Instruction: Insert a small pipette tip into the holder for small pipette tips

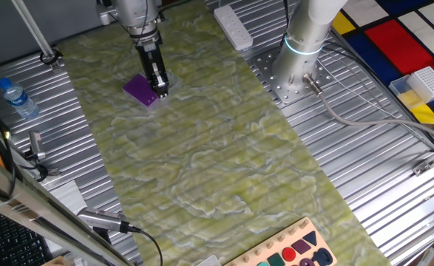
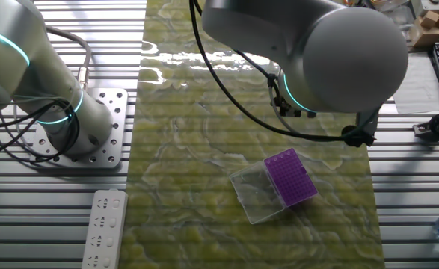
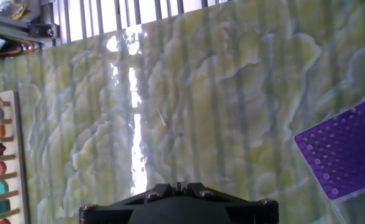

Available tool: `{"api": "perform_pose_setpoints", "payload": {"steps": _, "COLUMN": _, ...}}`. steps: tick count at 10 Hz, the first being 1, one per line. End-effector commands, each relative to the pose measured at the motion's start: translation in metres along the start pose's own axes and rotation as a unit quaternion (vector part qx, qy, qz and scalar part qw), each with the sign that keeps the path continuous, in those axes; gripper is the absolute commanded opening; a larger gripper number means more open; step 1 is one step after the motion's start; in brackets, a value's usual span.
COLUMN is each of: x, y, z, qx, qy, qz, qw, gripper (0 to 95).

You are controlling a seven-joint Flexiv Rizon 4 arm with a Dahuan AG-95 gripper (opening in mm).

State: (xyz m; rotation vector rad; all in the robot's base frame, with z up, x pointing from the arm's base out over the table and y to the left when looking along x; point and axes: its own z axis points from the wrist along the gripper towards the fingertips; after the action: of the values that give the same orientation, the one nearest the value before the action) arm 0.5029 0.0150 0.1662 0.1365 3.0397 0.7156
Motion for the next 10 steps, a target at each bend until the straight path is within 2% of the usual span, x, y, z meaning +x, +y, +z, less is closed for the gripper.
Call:
{"api": "perform_pose_setpoints", "payload": {"steps": 1, "x": 0.001, "y": 0.001, "z": 0.000, "qx": -0.003, "qy": 0.000, "qz": 0.003, "qw": 1.0000, "gripper": 0.0}}
{"api": "perform_pose_setpoints", "payload": {"steps": 3, "x": 0.001, "y": 0.001, "z": 0.000, "qx": 0.002, "qy": 0.003, "qz": -0.005, "qw": 1.0000, "gripper": 0.0}}
{"api": "perform_pose_setpoints", "payload": {"steps": 5, "x": 0.000, "y": 0.002, "z": 0.001, "qx": 0.019, "qy": 0.009, "qz": -0.032, "qw": 0.9993, "gripper": 0.0}}
{"api": "perform_pose_setpoints", "payload": {"steps": 6, "x": 0.000, "y": 0.002, "z": 0.003, "qx": 0.058, "qy": 0.026, "qz": -0.094, "qw": 0.9935, "gripper": 0.0}}
{"api": "perform_pose_setpoints", "payload": {"steps": 7, "x": 0.000, "y": 0.004, "z": 0.005, "qx": 0.098, "qy": 0.038, "qz": -0.135, "qw": 0.9853, "gripper": 0.0}}
{"api": "perform_pose_setpoints", "payload": {"steps": 8, "x": 0.000, "y": 0.006, "z": 0.007, "qx": 0.120, "qy": 0.045, "qz": -0.154, "qw": 0.9797, "gripper": 0.0}}
{"api": "perform_pose_setpoints", "payload": {"steps": 10, "x": 0.000, "y": 0.010, "z": 0.012, "qx": 0.150, "qy": 0.053, "qz": -0.178, "qw": 0.9710, "gripper": 0.0}}
